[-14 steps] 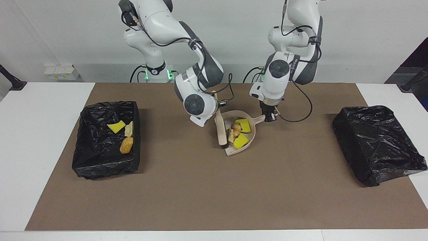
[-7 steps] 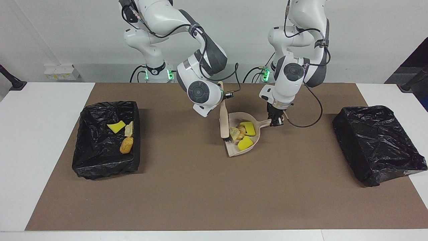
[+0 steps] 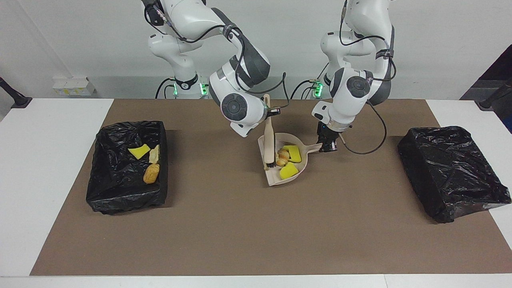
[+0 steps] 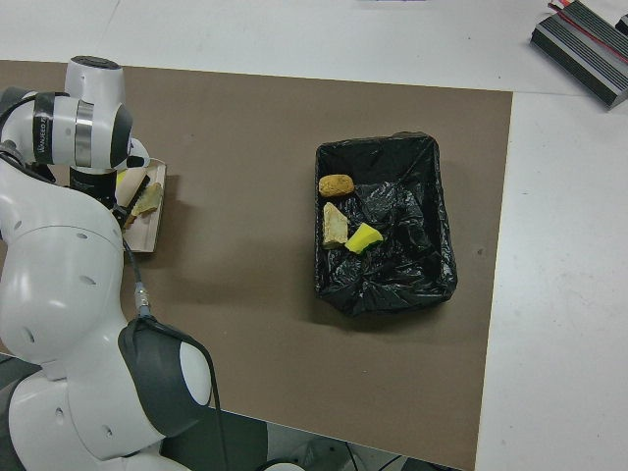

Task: Sweep and dump trash in bin
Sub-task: 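Carry the loaded dustpan with the left gripper over its bin, then tip the dustpan with the left gripper to dump debris into the bin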

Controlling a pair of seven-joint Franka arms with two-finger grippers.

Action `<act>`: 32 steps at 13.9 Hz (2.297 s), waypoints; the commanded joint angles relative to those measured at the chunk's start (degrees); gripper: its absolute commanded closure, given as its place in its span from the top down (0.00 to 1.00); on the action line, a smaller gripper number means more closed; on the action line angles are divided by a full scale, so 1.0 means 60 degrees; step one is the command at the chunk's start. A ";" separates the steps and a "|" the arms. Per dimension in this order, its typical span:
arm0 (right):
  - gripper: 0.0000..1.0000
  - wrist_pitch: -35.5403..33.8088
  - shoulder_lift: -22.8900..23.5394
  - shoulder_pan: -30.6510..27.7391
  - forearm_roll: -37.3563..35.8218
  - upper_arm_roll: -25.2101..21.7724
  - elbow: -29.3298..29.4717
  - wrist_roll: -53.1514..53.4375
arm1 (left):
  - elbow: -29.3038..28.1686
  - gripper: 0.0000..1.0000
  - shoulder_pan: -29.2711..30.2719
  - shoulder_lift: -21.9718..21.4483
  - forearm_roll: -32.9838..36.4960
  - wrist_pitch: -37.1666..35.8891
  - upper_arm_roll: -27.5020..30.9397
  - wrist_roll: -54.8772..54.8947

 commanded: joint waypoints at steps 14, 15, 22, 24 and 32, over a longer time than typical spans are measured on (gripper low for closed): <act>0.00 -0.1204 -0.1720 -0.0806 -0.2415 -0.0778 -0.0658 0.0478 | 0.1313 0.00 0.2872 0.0535 -0.2505 -0.1419 0.0009 0.4599; 0.00 -0.0970 -0.1691 -0.0661 -0.2415 -0.0778 -0.0820 0.0551 | 0.1635 0.00 0.3123 0.0681 -0.3000 -0.1697 0.0023 0.5125; 0.00 0.0641 -0.1252 0.1007 -0.1729 -0.0690 -0.1334 0.1430 | 0.3760 0.00 0.4209 0.0829 -0.2141 -0.4158 0.0155 0.5394; 0.00 0.1256 -0.1048 0.1710 -0.1450 -0.0690 -0.1364 0.1824 | 0.4126 0.00 0.4631 0.0887 -0.1529 -0.4394 0.0155 0.5423; 0.00 0.2432 -0.0490 0.3851 -0.1185 -0.0690 -0.1861 0.2382 | 0.5108 0.00 0.6346 0.1224 -0.0603 -0.5185 0.0170 0.4649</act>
